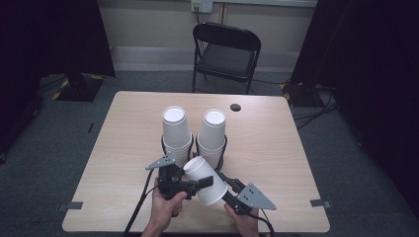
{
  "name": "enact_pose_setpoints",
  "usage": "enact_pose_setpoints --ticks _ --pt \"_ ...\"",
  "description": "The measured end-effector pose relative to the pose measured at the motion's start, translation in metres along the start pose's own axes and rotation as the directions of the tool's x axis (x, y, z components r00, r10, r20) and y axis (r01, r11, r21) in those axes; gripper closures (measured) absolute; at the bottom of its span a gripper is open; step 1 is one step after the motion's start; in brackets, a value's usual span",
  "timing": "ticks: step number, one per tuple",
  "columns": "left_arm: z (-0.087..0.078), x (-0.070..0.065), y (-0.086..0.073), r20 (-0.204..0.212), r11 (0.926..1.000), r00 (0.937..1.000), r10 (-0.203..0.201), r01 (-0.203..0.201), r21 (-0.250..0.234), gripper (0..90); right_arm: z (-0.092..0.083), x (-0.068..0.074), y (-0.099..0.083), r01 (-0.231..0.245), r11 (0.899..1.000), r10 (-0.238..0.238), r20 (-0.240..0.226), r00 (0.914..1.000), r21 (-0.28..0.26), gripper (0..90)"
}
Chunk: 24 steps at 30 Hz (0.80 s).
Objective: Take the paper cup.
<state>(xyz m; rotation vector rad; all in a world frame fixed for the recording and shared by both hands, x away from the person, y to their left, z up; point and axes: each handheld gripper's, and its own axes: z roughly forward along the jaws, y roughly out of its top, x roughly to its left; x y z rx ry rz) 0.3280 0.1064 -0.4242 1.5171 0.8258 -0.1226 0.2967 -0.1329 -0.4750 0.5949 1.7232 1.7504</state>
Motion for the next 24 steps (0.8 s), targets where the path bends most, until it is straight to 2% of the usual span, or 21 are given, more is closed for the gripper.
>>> enact_pose_setpoints --ticks 2,6,10,11,12,16,19,23,24 --pt "0.000 0.002 0.000 0.000 1.0000 1.0000 0.000 0.000 -0.003 10.7 0.001 0.000 0.001 -0.016 1.000 0.016 0.003 0.9999 0.015 82.9" --pt "-0.003 0.006 -0.002 0.014 0.9999 0.9998 -0.015 0.015 -0.008 9.2 0.001 0.000 0.001 -0.011 1.000 0.011 0.002 0.9999 0.012 84.1" --pt "-0.008 0.009 -0.002 0.018 0.9998 0.9998 -0.011 0.011 -0.018 6.9 0.000 0.000 0.002 -0.019 1.000 0.019 0.004 0.9998 0.005 85.3" --pt "-0.010 0.009 -0.001 0.011 0.9997 0.9999 -0.010 0.010 -0.023 6.0 0.000 -0.001 0.002 -0.018 1.000 0.018 0.009 0.9998 0.003 86.2" --pt "-0.013 0.009 0.000 -0.015 0.9994 0.9999 0.000 0.000 -0.035 5.7 0.000 -0.002 0.001 -0.020 1.000 0.020 0.015 0.9997 0.004 86.3" --pt "-0.018 0.014 0.006 -0.031 0.9991 0.9995 0.010 -0.011 -0.042 5.6 -0.005 -0.007 0.002 -0.036 0.999 0.036 0.037 0.9987 -0.001 86.3" --pt "-0.021 0.012 0.009 -0.071 0.9982 0.9965 0.043 -0.046 -0.039 4.8 -0.006 -0.008 0.003 -0.034 0.999 0.033 0.043 0.9985 0.012 86.4" --pt "-0.026 0.013 0.007 -0.090 0.9958 0.9931 0.075 -0.080 -0.044 8.8 -0.007 -0.009 0.002 -0.046 0.998 0.044 0.039 0.9983 0.033 86.4" --pt "-0.027 0.013 0.006 -0.103 0.9944 0.9902 0.094 -0.098 -0.039 9.9 -0.007 -0.009 0.002 -0.047 0.998 0.046 0.040 0.9982 0.041 86.4"
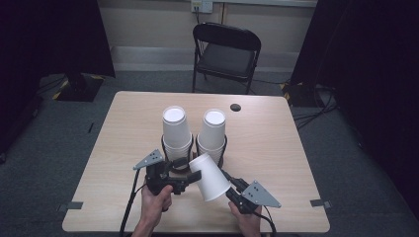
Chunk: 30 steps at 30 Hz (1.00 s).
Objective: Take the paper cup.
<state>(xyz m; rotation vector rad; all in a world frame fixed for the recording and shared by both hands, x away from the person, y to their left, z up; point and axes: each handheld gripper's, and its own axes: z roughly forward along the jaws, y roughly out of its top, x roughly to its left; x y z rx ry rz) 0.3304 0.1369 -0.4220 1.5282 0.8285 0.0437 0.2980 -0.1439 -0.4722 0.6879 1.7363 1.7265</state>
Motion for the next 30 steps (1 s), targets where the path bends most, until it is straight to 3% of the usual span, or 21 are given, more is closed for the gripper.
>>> enact_pose_setpoints --ticks 4,8,13,16,18,20,21,24,25,26,27,28,30 --pt "-0.005 0.002 -0.001 -0.026 0.9993 0.9990 0.037 -0.037 -0.010 15.6 -0.002 -0.001 0.000 -0.020 0.999 0.020 -0.002 0.9998 0.034 86.4" --pt "-0.010 0.007 -0.002 -0.039 0.9981 0.9975 0.060 -0.060 -0.014 15.1 -0.004 -0.003 0.002 -0.030 0.997 0.030 0.002 0.9995 0.072 86.5" --pt "-0.016 0.010 -0.007 -0.056 0.9938 0.9926 0.108 -0.109 -0.022 15.1 -0.003 -0.007 0.004 -0.050 0.987 0.050 0.002 0.9987 0.154 86.6" --pt "-0.017 0.011 -0.009 -0.087 0.9870 0.9831 0.161 -0.161 0.008 15.5 -0.002 -0.011 0.004 -0.069 0.980 0.070 0.003 0.9976 0.188 86.7" --pt "-0.016 0.014 -0.011 -0.086 0.9823 0.9785 0.187 -0.186 0.020 15.8 0.000 -0.013 0.006 -0.072 0.972 0.074 0.003 0.9973 0.226 86.7" --pt "-0.016 0.015 -0.013 -0.102 0.9749 0.9698 0.222 -0.219 0.040 15.8 0.000 -0.014 0.007 -0.069 0.964 0.072 -0.001 0.9974 0.256 86.7" --pt "-0.016 0.015 -0.014 -0.098 0.9737 0.9689 0.227 -0.225 0.038 15.8 0.000 -0.014 0.008 -0.068 0.959 0.069 0.005 0.9976 0.273 86.7" --pt "-0.016 0.014 -0.016 -0.099 0.9596 0.9548 0.280 -0.276 0.054 15.9 0.002 -0.017 0.009 -0.086 0.944 0.091 0.000 0.9959 0.318 86.6" --pt "-0.016 0.014 -0.017 -0.078 0.9577 0.9547 0.287 -0.285 0.040 15.9 0.002 -0.017 0.009 -0.086 0.941 0.091 -0.002 0.9958 0.328 86.6" --pt "-0.016 0.013 -0.018 -0.070 0.9528 0.9504 0.303 -0.301 0.043 15.9 0.002 -0.017 0.009 -0.086 0.937 0.093 -0.006 0.9956 0.339 86.7" --pt "-0.015 0.012 -0.018 -0.082 0.9444 0.9414 0.327 -0.323 0.061 15.9 0.002 -0.017 0.009 -0.090 0.931 0.101 -0.013 0.9948 0.353 86.7" --pt "-0.015 0.010 -0.019 -0.106 0.9338 0.9285 0.356 -0.349 0.079 15.9 0.002 -0.017 0.009 -0.088 0.929 0.100 -0.015 0.9948 0.360 86.6" --pt "-0.015 0.008 -0.021 -0.096 0.9278 0.9241 0.370 -0.362 0.089 15.9 0.001 -0.017 0.009 -0.096 0.918 0.119 -0.036 0.9923 0.384 86.6"
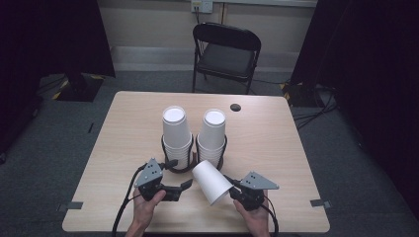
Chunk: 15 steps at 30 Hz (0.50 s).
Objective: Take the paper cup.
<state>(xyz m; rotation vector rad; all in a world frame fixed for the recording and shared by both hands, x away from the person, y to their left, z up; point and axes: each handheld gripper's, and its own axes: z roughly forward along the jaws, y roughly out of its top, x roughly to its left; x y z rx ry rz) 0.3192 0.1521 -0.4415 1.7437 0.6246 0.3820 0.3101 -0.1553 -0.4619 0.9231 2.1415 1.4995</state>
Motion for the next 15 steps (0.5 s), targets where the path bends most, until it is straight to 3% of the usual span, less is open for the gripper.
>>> enact_pose_setpoints --ticks 4,7,10,12,15 --pt "0.001 -0.008 -0.003 -0.026 0.9978 0.9979 0.060 -0.060 0.028 15.9 -0.001 0.000 0.002 -0.001 0.999 0.002 -0.017 0.9999 0.041 86.6" --pt "0.001 -0.012 -0.005 -0.015 0.9959 0.9965 0.082 -0.081 0.039 15.8 0.001 -0.002 0.006 -0.022 0.997 0.026 -0.051 0.9984 0.079 86.8" --pt "0.000 -0.014 -0.005 -0.017 0.9905 0.9924 0.122 -0.120 0.067 15.9 0.001 -0.001 0.012 -0.013 0.995 0.018 -0.045 0.9988 0.102 86.8" --pt "0.000 -0.015 -0.007 -0.012 0.9900 0.9922 0.124 -0.123 0.069 16.0 0.001 -0.002 0.015 -0.012 0.994 0.017 -0.045 0.9989 0.112 86.9" --pt "0.000 -0.017 -0.009 -0.010 0.9794 0.9845 0.175 -0.173 0.104 15.8 0.001 -0.004 0.018 -0.007 0.990 0.014 -0.051 0.9986 0.138 86.9"
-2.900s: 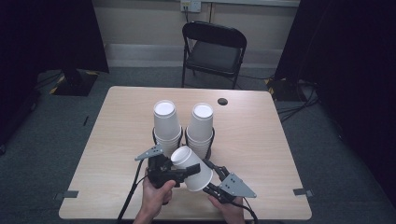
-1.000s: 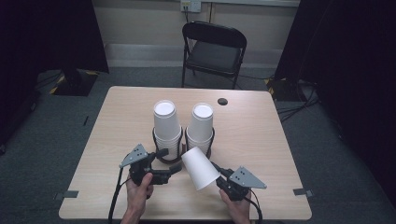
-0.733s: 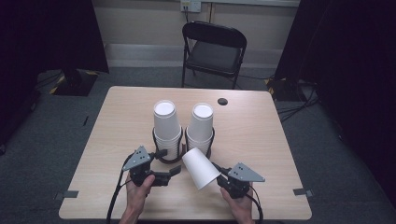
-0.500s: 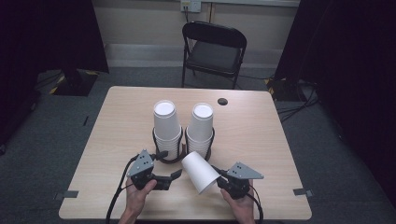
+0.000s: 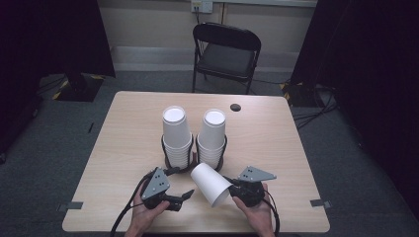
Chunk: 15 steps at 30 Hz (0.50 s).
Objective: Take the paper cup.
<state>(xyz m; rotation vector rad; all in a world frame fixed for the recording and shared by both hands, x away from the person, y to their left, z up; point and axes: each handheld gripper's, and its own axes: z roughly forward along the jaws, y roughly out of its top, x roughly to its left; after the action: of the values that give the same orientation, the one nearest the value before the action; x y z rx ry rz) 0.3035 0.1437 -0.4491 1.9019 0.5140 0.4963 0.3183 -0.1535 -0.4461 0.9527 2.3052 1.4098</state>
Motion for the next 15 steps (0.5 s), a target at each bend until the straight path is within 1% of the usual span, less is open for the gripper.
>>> enact_pose_setpoints --ticks 1,2,3,4,6,7,8,10,11,12,13,14,15 --pt "0.000 -0.001 -0.001 0.009 1.0000 0.9999 0.005 -0.005 -0.003 15.8 0.000 0.000 0.001 0.005 1.000 -0.005 -0.005 1.0000 0.007 86.8" --pt "0.000 -0.001 -0.001 0.020 1.0000 0.9998 0.007 -0.007 -0.005 15.7 0.000 0.000 0.002 0.015 1.000 -0.014 -0.022 0.9997 0.027 86.8" --pt "0.001 -0.002 -0.002 0.031 0.9998 0.9995 0.012 -0.012 -0.018 15.7 0.000 0.001 0.003 0.027 0.999 -0.026 -0.026 0.9993 0.039 86.9" --pt "0.000 -0.004 -0.001 0.033 0.9995 0.9990 0.029 -0.028 -0.012 15.6 0.001 0.001 0.004 0.034 0.998 -0.032 -0.033 0.9989 0.055 86.9" --pt "0.002 -0.007 -0.002 0.051 0.9988 0.9976 0.046 -0.046 -0.016 15.5 0.002 0.002 0.007 0.041 0.996 -0.036 -0.066 0.9972 0.077 86.9" --pt "0.002 -0.007 -0.002 0.056 0.9983 0.9968 0.056 -0.055 -0.020 15.5 0.003 0.001 0.009 0.041 0.995 -0.034 -0.075 0.9966 0.091 86.9" --pt "0.003 -0.009 -0.003 0.054 0.9982 0.9970 0.056 -0.054 -0.025 15.5 0.004 0.001 0.011 0.048 0.993 -0.039 -0.079 0.9961 0.104 86.9" --pt "0.004 -0.010 -0.002 0.061 0.9970 0.9953 0.076 -0.075 -0.019 15.5 0.005 0.000 0.014 0.056 0.991 -0.045 -0.088 0.9951 0.124 86.9" --pt "0.004 -0.011 -0.002 0.070 0.9964 0.9940 0.084 -0.083 -0.016 15.4 0.006 0.000 0.016 0.071 0.988 -0.058 -0.096 0.9937 0.138 86.8" --pt "0.005 -0.013 -0.003 0.077 0.9962 0.9934 0.085 -0.083 -0.025 15.5 0.006 0.000 0.017 0.087 0.986 -0.073 -0.103 0.9920 0.142 86.9" --pt "0.005 -0.013 -0.004 0.075 0.9951 0.9924 0.098 -0.097 -0.020 15.5 0.007 0.000 0.019 0.095 0.984 -0.079 -0.104 0.9914 0.152 86.8" --pt "0.006 -0.014 -0.005 0.072 0.9955 0.9929 0.094 -0.093 -0.021 15.4 0.007 0.000 0.020 0.099 0.982 -0.082 -0.107 0.9909 0.161 86.8" --pt "0.007 -0.015 -0.006 0.067 0.9945 0.9923 0.104 -0.104 -0.010 15.5 0.007 0.000 0.021 0.101 0.981 -0.083 -0.113 0.9902 0.168 86.9"
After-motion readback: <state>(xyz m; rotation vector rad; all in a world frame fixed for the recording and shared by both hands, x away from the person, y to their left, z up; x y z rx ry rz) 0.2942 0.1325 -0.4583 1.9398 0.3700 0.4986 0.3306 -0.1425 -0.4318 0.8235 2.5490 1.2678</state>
